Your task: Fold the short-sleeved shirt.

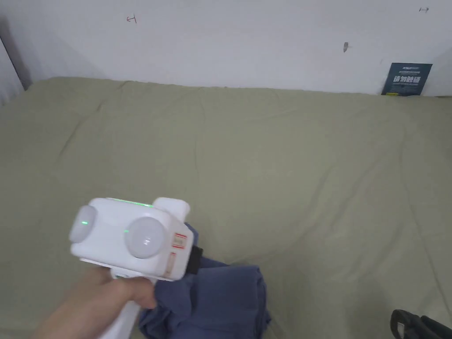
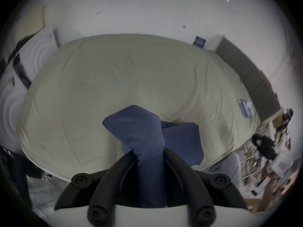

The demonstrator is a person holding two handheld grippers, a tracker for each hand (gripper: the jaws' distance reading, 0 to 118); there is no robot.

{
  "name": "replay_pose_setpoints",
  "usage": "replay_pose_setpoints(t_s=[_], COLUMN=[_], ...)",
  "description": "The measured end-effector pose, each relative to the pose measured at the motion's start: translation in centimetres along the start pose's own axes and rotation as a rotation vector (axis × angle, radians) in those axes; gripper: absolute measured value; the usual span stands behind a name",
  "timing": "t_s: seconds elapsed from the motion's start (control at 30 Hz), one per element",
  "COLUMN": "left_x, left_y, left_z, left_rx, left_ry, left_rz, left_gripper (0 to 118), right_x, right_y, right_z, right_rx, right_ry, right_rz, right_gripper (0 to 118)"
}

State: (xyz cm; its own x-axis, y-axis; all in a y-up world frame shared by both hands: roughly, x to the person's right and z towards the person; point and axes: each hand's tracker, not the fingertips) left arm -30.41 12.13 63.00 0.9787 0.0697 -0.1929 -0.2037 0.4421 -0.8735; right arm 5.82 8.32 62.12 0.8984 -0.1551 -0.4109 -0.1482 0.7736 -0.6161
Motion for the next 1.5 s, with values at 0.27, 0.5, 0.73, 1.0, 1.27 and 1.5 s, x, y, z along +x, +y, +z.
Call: replay_pose_setpoints(t_s=[0.27,0.5,0.73,1.0,1.27,1.5], left_x=[8.1,1.5,-5.6,-1.0,-2.4,-10.7], left_y=[-0.1,-0.3,-3.0,-2.5,-3.0,-5.5], left_z=[-7.6,-1.7,-2.0,-12.6,-9.9,-1.2], left_rx=[0.011,0.084,0.127,-0.027,0.041,0.171], left_ry=[-0.058,-0.184,-0.461,-0.765,-0.747,-0.507], left_rz=[-0.064,0.128,0.323,0.369,0.357,0.353], left_gripper=[112,113,0,0,0,0], right_x=[1.8,2.7,1.3,0.1,-2.0,-9.5], right_y=[-0.7,-0.6,-1.0,-0.8,0.0,3.6], right_z=[1.2,1.4,0.0,0.3,-1.5,-9.7], right_rx=[-0.007,-0.006,-0.04,-0.062,-0.1,-0.204], right_ry=[-0.034,-0.052,-0.019,-0.009,0.092,0.514], right_rz=[-0.053,-0.067,-0.059,-0.04,0.006,-0.003], right_gripper=[3,3,3,3,3,3])
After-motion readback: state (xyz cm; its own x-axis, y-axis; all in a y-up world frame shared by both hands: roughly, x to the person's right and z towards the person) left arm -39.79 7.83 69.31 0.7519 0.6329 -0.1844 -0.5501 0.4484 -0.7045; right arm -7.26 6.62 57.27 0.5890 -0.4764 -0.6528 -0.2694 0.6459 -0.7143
